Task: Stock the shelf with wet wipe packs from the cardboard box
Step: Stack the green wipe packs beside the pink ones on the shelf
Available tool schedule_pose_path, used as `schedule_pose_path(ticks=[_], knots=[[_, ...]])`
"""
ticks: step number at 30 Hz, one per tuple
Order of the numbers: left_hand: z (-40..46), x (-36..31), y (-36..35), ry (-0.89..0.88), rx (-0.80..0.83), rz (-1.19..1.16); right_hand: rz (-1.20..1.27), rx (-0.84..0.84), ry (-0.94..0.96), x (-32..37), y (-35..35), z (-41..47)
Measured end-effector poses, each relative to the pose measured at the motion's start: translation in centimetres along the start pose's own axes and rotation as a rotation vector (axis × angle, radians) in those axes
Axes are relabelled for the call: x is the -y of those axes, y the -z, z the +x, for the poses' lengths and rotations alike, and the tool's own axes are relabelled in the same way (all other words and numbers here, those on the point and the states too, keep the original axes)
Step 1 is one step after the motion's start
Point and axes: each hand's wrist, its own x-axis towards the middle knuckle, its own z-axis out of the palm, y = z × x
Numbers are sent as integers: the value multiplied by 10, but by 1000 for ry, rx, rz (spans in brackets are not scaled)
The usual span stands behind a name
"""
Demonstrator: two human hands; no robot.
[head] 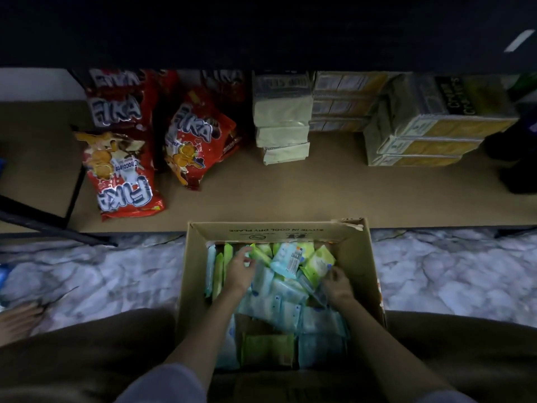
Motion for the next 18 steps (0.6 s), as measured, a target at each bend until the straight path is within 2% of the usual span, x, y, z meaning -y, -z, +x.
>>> schedule_pose_path(ticks=[3, 6, 11, 14, 18], knots=[[18, -9, -16, -33, 51, 39, 91, 44, -46, -2, -12, 20], [29, -5, -26, 22, 76, 114, 78, 54, -53, 0, -16, 30], [32, 0, -35, 64, 5, 174, 53, 59, -12, -2, -17, 41], [28, 2, -38, 64, -55, 138, 50, 37, 35, -5, -19, 43], [22, 13, -38, 87, -137, -27, 112, -28, 72, -14, -20, 47]])
